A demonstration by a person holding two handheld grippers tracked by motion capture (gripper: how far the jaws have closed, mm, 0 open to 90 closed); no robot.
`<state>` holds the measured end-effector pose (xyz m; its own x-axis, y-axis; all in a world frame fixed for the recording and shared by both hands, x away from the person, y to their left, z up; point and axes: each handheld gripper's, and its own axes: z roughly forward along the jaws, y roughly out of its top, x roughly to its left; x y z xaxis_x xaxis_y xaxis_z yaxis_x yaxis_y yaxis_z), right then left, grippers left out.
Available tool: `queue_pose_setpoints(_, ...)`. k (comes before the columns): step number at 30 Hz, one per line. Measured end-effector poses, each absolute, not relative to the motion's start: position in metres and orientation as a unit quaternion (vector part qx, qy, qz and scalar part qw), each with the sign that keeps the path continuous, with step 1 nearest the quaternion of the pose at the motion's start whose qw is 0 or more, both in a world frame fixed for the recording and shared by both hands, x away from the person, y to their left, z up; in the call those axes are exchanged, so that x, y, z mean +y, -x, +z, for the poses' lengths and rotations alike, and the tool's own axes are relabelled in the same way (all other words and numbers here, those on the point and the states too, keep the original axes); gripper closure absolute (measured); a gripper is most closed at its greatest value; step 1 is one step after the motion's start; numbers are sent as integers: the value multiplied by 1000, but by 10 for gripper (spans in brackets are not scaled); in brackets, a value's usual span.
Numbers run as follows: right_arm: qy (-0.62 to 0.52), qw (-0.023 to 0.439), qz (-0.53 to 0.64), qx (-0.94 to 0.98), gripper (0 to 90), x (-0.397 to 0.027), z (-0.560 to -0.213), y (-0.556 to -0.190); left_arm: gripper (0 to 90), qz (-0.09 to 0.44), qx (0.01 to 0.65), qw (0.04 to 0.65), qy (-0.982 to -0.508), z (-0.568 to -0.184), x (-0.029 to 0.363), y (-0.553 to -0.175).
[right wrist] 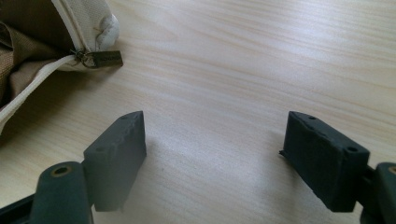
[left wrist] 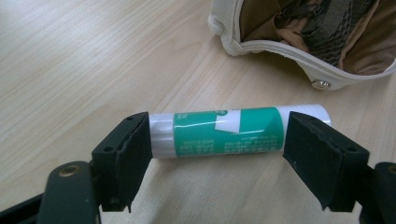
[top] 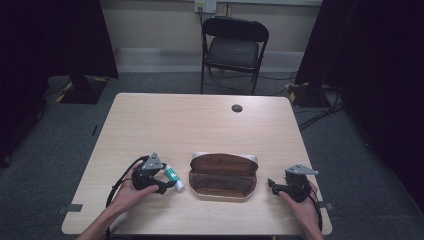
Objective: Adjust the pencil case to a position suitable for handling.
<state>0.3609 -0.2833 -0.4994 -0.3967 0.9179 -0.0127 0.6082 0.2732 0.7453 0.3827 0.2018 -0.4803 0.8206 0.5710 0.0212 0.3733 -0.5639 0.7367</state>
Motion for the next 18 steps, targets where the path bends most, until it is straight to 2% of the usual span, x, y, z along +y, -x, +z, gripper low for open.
queue_pose_setpoints(8, -500, 229, 338, 764, 203, -283, -499, -361, 219, 127, 276, 384, -872, -483, 202, -383)
queue_pose_setpoints(18, -499, 229, 338, 764, 201, -283, -499, -361, 203, 126, 264, 347, -891, -490, 200, -383)
